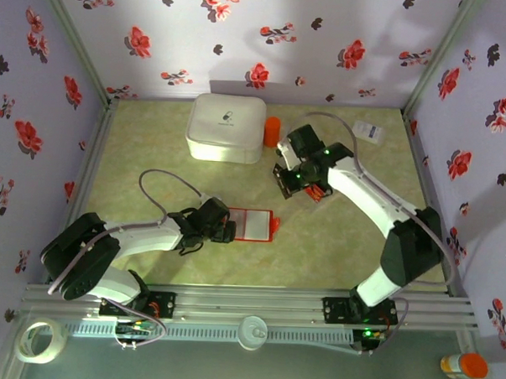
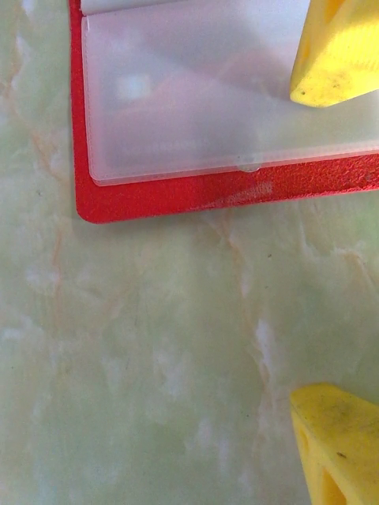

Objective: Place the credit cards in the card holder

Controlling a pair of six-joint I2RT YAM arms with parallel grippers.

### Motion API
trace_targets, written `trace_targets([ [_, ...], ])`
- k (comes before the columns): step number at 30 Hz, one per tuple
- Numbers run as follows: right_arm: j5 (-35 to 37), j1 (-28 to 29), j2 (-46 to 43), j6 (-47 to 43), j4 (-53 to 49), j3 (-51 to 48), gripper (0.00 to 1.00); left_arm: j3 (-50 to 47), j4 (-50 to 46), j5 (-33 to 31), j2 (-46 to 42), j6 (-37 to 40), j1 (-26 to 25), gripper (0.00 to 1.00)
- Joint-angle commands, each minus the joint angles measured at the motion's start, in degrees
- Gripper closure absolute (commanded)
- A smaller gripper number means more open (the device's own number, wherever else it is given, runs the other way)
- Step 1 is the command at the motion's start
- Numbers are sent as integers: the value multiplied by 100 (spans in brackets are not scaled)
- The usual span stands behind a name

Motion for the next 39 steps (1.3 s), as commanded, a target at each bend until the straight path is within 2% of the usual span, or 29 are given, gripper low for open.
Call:
trace_targets([
  [1,-766,27,-498,1526,1404,-847,100,-129,-570,-236,225,-215,27,7],
  [5,-1292,61,-1013,2857,3245,-2077,100,-102,-759,-374,242,-319,25,7],
  [8,-1360,153,-1184,3584,4293,-2794,100,-67,-930,-478,242,-381,25,7],
  [18,-508,889,-1137,4859,6937,-4563,100,-38,-1270,-627,207,-571,24,7],
  [24,-337,1097,-760,5057,7755,-4906,100,-80,-1346,-640,158,-643,25,7],
  [39,-311,1257,75,5170,8504,-4995,100,-172,-1322,-640,123,-693,-10,8],
])
